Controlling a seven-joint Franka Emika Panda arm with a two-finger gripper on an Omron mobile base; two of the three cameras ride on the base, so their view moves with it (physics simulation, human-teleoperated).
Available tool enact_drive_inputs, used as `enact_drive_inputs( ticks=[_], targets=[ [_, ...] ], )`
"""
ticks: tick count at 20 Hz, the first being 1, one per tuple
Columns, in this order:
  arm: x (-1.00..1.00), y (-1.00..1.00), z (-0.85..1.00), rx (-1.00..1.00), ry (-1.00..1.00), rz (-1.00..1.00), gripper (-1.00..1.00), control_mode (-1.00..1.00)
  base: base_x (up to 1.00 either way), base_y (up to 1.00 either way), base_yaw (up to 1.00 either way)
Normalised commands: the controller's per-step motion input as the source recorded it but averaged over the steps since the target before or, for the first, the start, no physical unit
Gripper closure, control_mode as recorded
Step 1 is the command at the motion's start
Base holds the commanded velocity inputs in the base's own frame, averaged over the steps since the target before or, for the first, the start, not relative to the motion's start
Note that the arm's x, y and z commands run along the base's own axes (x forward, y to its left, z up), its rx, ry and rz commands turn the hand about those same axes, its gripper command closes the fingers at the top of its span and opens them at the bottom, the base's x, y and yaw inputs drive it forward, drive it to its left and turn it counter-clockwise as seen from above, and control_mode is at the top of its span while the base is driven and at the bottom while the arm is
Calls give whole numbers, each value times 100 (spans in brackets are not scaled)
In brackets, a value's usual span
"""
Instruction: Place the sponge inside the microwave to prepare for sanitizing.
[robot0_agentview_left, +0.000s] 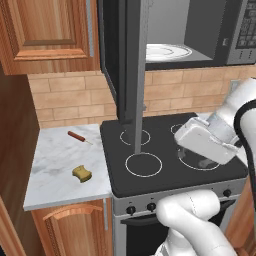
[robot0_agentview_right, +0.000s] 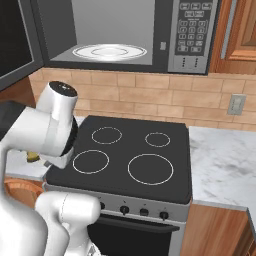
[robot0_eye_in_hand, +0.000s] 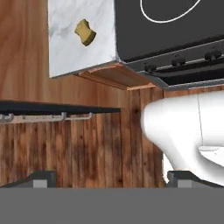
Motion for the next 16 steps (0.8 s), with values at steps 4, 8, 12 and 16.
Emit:
enact_drive_inputs(
  ticks=[4,8,12,16],
  targets=[
    [-2,0,-98,-33,-15,25,-100,-100,0,0,0],
    [4,0,-46,-8,-10,21,-100,-100,0,0,0],
    [8,0,-26,-5,-2,1,-100,-100,0,0,0],
    [42,4,-29,-10,-16,1,-100,-100,0,0,0]
  ],
)
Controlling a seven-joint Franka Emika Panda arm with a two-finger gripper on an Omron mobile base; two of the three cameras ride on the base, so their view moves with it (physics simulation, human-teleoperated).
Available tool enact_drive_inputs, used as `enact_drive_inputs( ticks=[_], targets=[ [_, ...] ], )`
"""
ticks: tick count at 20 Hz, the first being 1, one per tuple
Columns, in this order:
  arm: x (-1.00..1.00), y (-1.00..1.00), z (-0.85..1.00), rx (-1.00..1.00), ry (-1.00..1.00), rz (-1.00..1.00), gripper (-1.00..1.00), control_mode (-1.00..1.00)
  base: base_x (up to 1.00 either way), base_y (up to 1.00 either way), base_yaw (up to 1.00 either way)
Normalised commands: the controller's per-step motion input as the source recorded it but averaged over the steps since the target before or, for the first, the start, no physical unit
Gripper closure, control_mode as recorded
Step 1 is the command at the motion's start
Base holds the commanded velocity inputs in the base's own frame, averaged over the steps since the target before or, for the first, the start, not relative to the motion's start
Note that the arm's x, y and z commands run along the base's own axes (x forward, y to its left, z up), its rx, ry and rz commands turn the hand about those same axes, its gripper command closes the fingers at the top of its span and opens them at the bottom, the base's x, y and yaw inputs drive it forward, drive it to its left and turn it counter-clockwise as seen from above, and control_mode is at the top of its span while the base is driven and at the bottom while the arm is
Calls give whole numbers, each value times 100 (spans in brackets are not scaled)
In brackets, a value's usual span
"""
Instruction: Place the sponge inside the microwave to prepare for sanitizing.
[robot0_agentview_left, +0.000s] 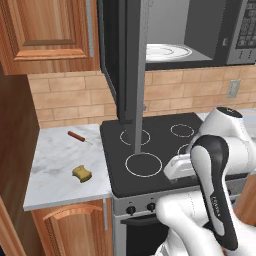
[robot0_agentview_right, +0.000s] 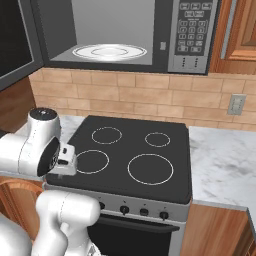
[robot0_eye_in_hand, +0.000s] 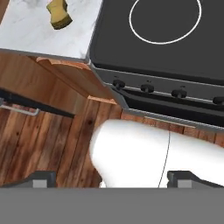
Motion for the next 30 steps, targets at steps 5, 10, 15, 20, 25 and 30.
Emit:
enact_drive_inputs(
  ticks=[5,10,15,20,25,30],
  targets=[
    [50,25,-20,-17,-27,-2,-100,-100,0,0,0],
    [34,45,-9,-5,-11,-1,-100,-100,0,0,0],
    [18,44,-18,0,-3,-2,-100,-100,0,0,0],
    [17,7,-7,0,-1,0,-100,-100,0,0,0],
    [30,10,-14,0,-8,0,-100,-100,0,0,0],
    [35,4,-5,0,-2,1,-100,-100,0,0,0]
  ],
)
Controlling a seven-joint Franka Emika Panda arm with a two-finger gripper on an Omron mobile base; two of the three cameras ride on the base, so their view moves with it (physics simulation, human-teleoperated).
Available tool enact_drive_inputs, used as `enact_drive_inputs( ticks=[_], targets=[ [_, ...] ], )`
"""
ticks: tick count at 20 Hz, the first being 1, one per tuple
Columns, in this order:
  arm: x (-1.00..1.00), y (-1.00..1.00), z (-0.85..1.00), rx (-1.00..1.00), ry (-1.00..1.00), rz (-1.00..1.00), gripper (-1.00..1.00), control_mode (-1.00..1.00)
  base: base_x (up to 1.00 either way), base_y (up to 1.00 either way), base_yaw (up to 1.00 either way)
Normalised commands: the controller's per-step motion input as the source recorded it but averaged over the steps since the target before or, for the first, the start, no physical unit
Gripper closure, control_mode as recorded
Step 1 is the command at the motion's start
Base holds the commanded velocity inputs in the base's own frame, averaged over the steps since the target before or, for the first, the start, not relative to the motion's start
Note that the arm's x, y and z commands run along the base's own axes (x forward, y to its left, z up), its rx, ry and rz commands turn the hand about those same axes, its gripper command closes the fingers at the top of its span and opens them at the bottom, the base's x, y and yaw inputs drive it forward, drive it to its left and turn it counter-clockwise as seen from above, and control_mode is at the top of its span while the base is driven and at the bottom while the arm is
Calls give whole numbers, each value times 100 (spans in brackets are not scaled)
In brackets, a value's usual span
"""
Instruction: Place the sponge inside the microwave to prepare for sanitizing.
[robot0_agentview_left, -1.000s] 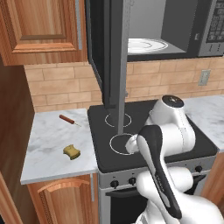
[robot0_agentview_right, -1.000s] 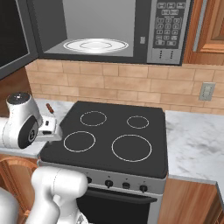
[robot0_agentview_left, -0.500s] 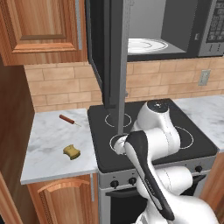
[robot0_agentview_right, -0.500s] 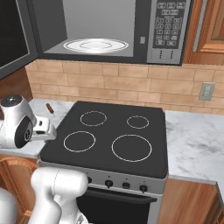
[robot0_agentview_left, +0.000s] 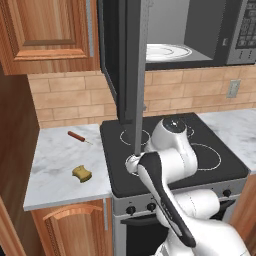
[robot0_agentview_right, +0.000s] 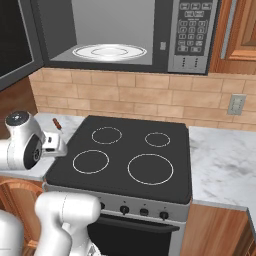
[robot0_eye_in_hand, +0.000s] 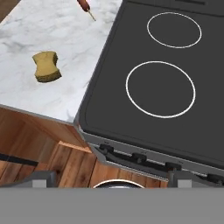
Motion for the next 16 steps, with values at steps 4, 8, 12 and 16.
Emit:
enact_drive_inputs(
  ticks=[4,8,12,16],
  targets=[
    [36,29,-18,0,0,8,-100,-100,0,0,0],
    [20,45,-2,0,5,7,-100,-100,0,0,0],
    [34,50,-16,0,0,1,-100,-100,0,0,0],
    [25,53,-7,0,0,0,-100,-100,0,0,0]
  ],
)
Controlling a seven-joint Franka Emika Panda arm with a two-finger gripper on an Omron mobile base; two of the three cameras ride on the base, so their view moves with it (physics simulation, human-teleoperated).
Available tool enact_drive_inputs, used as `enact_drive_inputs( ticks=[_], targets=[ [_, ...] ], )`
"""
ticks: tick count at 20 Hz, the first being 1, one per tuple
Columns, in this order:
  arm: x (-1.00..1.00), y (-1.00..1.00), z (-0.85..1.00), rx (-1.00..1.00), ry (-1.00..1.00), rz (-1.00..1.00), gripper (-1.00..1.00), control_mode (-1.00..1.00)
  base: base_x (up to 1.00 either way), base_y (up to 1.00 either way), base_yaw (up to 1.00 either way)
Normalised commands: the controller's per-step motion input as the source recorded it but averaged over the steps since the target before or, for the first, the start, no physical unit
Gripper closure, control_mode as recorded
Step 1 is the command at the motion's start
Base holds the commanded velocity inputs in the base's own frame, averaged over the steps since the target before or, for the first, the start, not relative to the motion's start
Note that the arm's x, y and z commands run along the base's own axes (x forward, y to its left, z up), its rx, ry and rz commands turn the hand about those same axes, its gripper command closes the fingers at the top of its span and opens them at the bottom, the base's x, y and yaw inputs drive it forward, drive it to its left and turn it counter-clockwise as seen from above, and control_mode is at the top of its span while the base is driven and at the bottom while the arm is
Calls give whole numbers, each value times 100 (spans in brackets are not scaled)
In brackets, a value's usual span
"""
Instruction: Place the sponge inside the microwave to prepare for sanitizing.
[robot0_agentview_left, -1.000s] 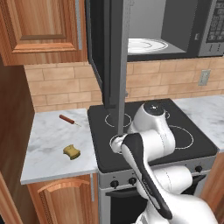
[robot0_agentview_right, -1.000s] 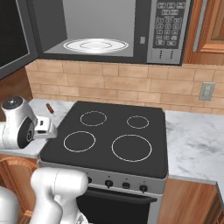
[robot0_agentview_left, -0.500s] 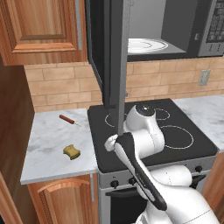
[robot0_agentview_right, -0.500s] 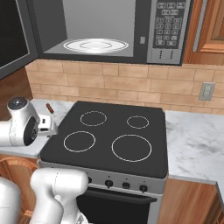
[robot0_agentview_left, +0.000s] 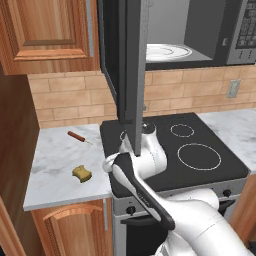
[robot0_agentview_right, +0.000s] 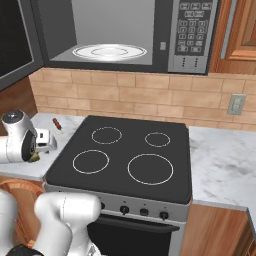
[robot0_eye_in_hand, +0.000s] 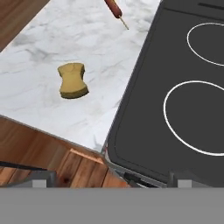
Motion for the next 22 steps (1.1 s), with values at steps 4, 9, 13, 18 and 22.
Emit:
enact_drive_inputs(
  ticks=[4,9,13,18,22],
  targets=[
    [25,55,-21,0,0,0,-100,-100,0,0,0],
    [18,49,-8,0,0,0,-100,-100,0,0,0],
    [18,48,-11,0,0,0,-100,-100,0,0,0],
    [21,43,-18,0,0,0,-100,-100,0,0,0],
    [17,18,-16,0,0,0,-100,-100,0,0,0]
  ],
)
